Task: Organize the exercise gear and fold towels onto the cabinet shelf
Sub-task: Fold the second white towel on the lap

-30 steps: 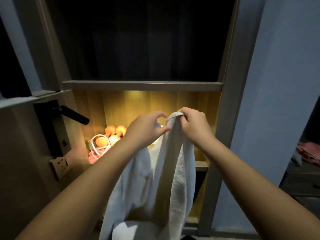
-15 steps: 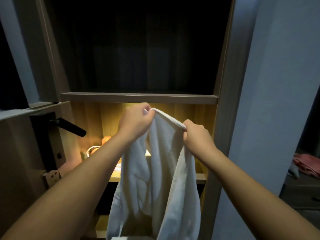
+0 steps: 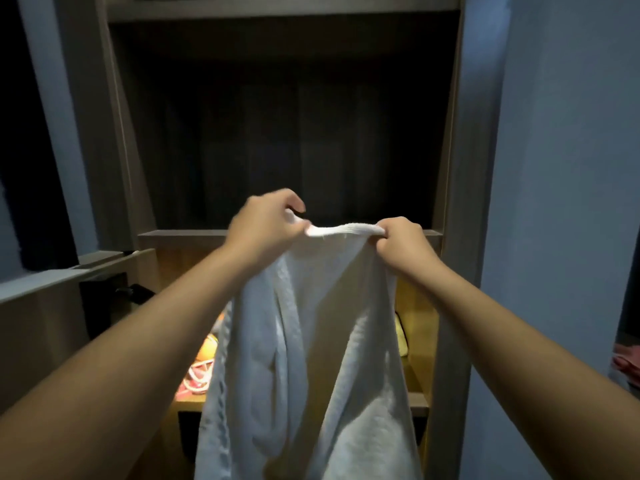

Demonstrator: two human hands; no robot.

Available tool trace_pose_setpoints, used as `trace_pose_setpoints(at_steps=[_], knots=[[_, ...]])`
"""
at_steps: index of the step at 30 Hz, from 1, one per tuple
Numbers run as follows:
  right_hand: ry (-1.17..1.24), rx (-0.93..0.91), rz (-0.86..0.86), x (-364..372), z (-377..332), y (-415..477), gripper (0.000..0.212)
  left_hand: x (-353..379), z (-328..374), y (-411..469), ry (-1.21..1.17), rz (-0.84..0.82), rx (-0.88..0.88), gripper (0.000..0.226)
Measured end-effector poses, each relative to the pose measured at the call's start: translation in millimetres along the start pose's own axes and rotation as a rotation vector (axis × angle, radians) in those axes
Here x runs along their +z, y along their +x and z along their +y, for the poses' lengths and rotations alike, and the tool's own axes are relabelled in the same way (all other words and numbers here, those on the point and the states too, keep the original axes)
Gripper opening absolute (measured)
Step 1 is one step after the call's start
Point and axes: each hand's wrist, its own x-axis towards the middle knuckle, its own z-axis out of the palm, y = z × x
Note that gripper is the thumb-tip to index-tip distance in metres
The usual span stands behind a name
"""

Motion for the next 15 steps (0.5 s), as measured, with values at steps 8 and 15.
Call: trace_pose_setpoints(at_steps=[8,15], knots=[[-0.078,-0.065,-0.08,3,-22,4,0.023,28,12,-18,0.0,-0.045,0.055,0.026],[-0.223,-0.023,-0.139,12,-3,6,0.011,1,-9,2,0.078,0.046,-0.15,0.029]])
